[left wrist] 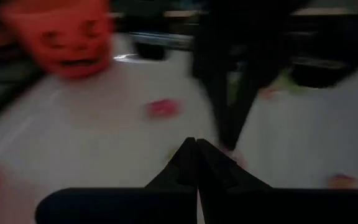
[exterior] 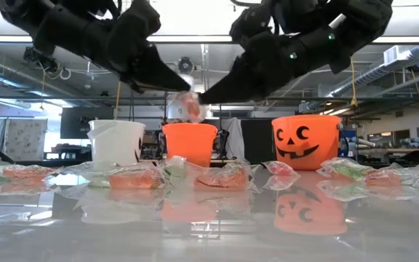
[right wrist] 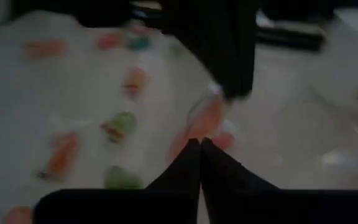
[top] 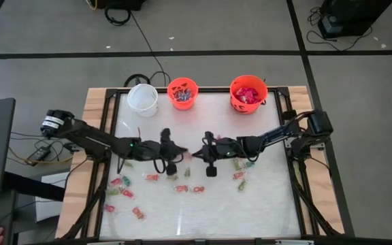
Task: Sort candy by brand, put in halloween buckets
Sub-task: Put the orange gummy into the white bucket, then put the green gummy into the white bucket
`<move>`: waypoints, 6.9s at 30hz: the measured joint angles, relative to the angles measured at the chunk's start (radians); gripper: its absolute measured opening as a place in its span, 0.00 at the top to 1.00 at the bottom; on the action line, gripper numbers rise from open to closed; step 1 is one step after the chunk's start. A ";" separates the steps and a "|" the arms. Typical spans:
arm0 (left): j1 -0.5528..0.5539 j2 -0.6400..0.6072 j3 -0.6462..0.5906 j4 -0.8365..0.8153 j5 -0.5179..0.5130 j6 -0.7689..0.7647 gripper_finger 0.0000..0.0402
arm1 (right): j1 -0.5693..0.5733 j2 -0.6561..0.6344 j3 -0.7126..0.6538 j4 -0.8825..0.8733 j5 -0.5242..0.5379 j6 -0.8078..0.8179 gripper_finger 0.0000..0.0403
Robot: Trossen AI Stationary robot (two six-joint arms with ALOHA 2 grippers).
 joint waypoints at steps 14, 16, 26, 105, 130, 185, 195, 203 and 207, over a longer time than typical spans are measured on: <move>0.365 -0.458 0.002 -0.460 -0.147 -0.243 1.00 | 0.008 -0.004 -0.004 -0.113 0.097 0.113 0.85; 0.420 -0.508 0.002 -0.504 -0.187 -0.257 1.00 | 0.007 -0.004 -0.003 -0.115 0.100 0.113 0.84; 0.662 -0.470 0.001 -0.779 -0.240 -0.455 0.98 | 0.008 -0.004 -0.003 -0.115 0.082 0.088 0.85; 0.205 0.113 0.036 -1.592 0.187 -0.719 0.72 | 0.026 -0.004 -0.003 -0.001 -0.108 0.018 0.85; 0.196 0.063 0.294 -1.534 0.147 -0.462 0.97 | 0.026 -0.004 -0.003 -0.008 -0.161 0.089 0.85; 0.282 -0.194 0.527 -1.449 0.037 -0.349 0.59 | 0.027 -0.004 -0.003 -0.032 -0.158 0.096 0.85; -0.105 -0.139 0.527 -1.650 -0.091 -0.945 0.59 | 0.028 -0.004 -0.003 -0.034 -0.158 0.109 0.85; -0.279 -0.043 0.518 -1.735 -0.083 -1.183 0.59 | 0.043 -0.004 -0.003 -0.040 -0.159 0.089 0.85; -0.304 -0.031 0.434 -1.709 -0.052 -1.199 0.59 | 0.050 -0.004 -0.003 -0.040 -0.160 0.087 0.85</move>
